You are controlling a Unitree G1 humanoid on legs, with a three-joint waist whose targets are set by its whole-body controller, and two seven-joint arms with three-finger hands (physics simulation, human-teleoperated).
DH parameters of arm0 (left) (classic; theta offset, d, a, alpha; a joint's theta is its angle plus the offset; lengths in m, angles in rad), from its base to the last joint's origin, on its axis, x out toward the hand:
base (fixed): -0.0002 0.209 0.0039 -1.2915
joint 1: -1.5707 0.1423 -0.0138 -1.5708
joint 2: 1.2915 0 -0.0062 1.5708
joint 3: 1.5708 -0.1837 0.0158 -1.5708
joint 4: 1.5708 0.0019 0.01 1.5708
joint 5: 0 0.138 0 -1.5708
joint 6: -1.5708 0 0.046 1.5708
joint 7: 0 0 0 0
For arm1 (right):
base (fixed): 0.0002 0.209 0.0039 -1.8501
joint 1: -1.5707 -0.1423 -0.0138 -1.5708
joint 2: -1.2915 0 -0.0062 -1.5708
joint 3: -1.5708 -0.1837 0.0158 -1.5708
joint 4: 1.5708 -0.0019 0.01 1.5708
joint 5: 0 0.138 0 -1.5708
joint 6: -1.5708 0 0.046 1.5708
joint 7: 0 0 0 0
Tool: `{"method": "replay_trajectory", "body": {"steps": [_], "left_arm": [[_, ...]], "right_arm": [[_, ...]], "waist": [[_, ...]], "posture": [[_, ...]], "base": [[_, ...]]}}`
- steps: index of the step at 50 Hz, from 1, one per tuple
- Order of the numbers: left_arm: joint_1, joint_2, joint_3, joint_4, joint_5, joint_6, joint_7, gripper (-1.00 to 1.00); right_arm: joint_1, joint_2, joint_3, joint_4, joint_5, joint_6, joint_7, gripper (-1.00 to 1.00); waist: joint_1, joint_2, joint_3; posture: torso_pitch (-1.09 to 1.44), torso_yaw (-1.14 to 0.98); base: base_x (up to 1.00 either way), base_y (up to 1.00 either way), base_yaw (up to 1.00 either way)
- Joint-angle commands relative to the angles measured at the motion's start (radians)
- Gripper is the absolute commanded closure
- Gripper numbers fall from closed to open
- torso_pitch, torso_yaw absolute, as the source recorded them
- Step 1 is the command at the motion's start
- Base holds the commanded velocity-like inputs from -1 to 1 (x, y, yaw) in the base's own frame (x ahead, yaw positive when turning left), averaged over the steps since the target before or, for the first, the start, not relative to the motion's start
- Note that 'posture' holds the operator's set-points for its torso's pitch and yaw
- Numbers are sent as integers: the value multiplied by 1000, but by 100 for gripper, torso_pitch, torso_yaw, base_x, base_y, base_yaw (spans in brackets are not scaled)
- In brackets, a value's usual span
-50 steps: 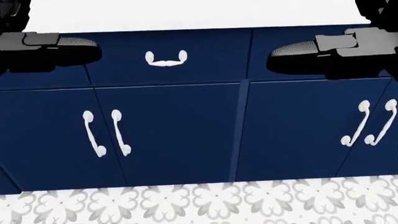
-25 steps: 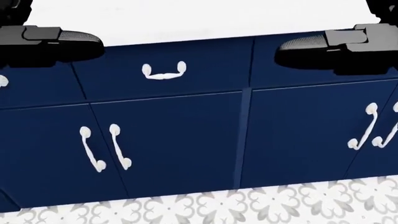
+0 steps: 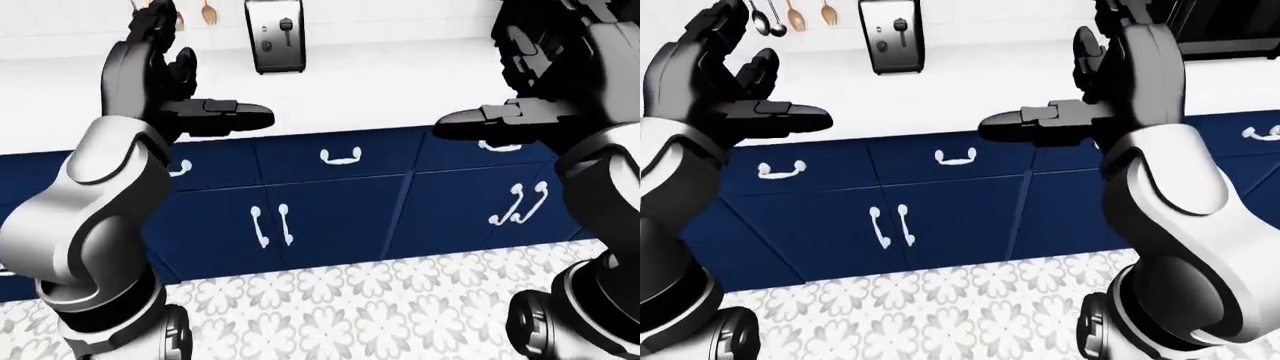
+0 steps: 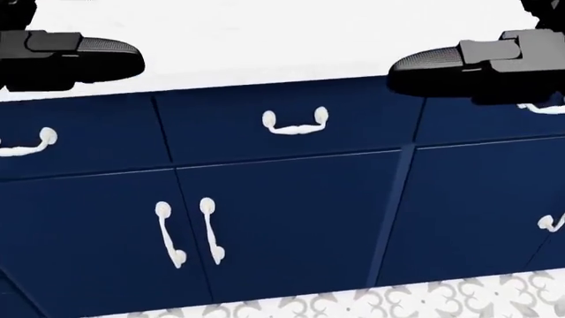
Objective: Push down the lever of the toaster to turn it on.
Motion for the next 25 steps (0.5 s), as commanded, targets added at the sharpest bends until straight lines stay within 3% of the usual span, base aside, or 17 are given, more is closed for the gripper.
{"method": "replay_trajectory", "body": {"steps": [1,2,3,5,7,14,16,18,19,22,25], "left_arm": [[-21,11,9,-10,6,-18,2,-100],[-20,10,8,-9,8,-20,1,-100],[-16,10,5,-5,11,-29,-1,-100],[-17,8,6,-5,12,-27,-1,-100],[-16,8,5,-5,14,-28,-2,-100],[-21,7,10,-9,12,-20,-1,-100],[-16,6,7,-6,15,-28,-3,-100],[-15,6,6,-7,15,-27,-3,-100],[-16,5,6,-8,15,-25,-2,-100],[-15,6,7,-4,17,-30,-5,-100],[-20,6,9,-7,15,-23,-4,-100]], "right_arm": [[-27,-2,0,-7,12,-10,-7,-100],[-30,-1,-1,-10,17,-5,-11,-100],[-27,-3,1,-8,18,-11,-11,-100],[-30,-3,1,-9,23,-9,-15,-100],[-34,-4,-2,-12,30,-2,-21,-100],[-25,-8,6,-8,38,-18,-28,-100],[-23,-11,6,-4,39,-23,-27,-100],[-27,-11,2,-8,45,-16,-32,-100],[-27,-12,1,-8,47,-16,-33,-100],[-21,-15,3,-4,48,-25,-33,-100],[-14,-17,9,1,45,-37,-32,-100]], "waist": [[3,15,-19],[5,72,-35],[8,52,-36],[13,34,-20],[16,11,-27],[23,-52,-13],[27,-89,-20],[19,-70,-24],[25,-87,-23],[23,-81,-36],[9,-27,-10]], "posture": [[0,0],[0,0],[0,0],[0,0],[0,0],[0,0],[0,0],[0,0],[0,0],[0,0],[0,0]], "base": [[16,38,0],[16,38,0],[16,38,0],[16,39,0],[16,38,0],[16,38,0],[16,38,0],[16,37,0],[16,36,0],[16,31,0],[20,21,0]]}}
